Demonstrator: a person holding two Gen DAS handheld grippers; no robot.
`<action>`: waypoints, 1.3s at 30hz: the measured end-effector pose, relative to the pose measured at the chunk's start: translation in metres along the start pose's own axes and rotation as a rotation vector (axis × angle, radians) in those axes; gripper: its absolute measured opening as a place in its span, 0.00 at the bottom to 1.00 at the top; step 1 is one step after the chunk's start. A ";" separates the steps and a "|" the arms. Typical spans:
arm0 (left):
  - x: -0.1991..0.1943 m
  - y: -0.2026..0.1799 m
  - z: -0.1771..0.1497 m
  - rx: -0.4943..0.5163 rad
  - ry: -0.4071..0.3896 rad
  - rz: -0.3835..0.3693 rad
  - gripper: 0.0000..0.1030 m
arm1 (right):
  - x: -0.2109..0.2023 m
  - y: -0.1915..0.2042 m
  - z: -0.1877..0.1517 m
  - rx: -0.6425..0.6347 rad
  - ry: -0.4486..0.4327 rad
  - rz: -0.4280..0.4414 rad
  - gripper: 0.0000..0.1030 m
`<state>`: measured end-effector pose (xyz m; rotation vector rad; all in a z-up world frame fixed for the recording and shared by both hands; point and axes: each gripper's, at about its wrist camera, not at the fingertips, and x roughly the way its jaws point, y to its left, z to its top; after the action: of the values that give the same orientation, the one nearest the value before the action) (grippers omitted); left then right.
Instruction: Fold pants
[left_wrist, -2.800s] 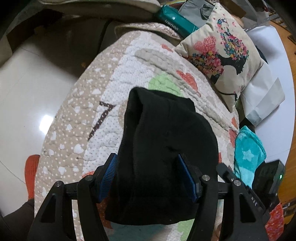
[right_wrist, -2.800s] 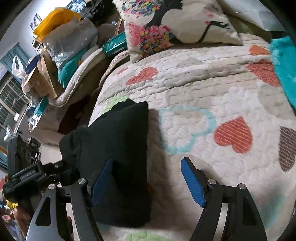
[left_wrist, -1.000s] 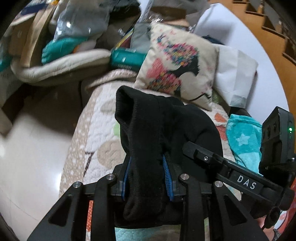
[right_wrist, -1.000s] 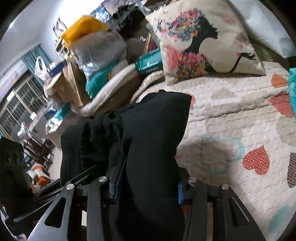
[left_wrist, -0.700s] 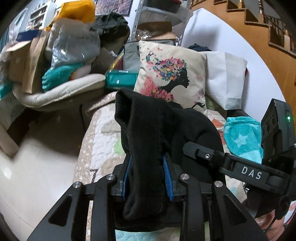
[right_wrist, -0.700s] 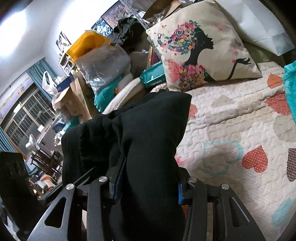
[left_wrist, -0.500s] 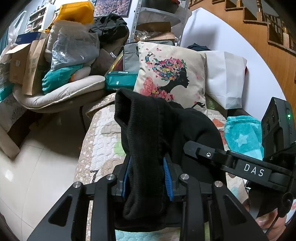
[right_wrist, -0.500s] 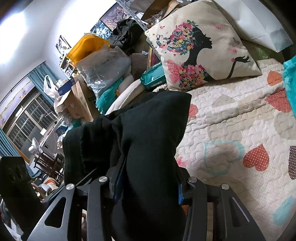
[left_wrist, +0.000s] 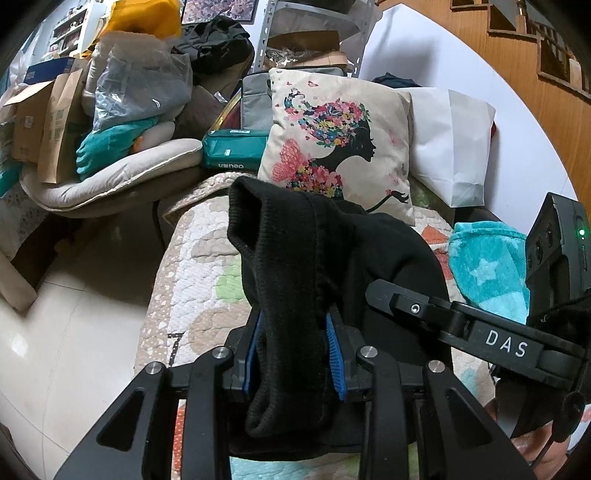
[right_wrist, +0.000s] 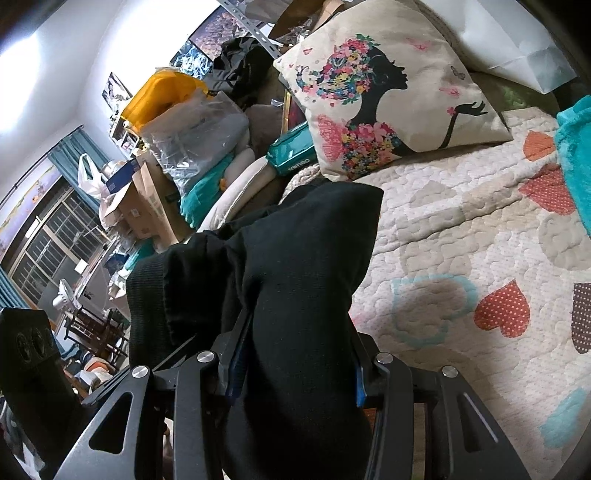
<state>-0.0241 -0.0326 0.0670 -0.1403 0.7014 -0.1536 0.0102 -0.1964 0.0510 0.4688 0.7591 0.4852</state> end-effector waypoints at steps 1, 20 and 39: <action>0.002 -0.001 0.001 0.002 0.003 -0.001 0.29 | 0.000 -0.001 0.001 0.002 -0.001 -0.004 0.47; 0.054 -0.006 0.015 -0.081 0.111 -0.092 0.30 | 0.021 -0.014 0.043 -0.106 0.137 -0.155 0.47; 0.113 -0.007 0.033 -0.102 0.199 -0.065 0.29 | 0.060 -0.039 0.066 -0.096 0.200 -0.184 0.47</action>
<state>0.0824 -0.0586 0.0219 -0.2483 0.9040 -0.1952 0.1056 -0.2077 0.0395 0.2595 0.9575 0.3978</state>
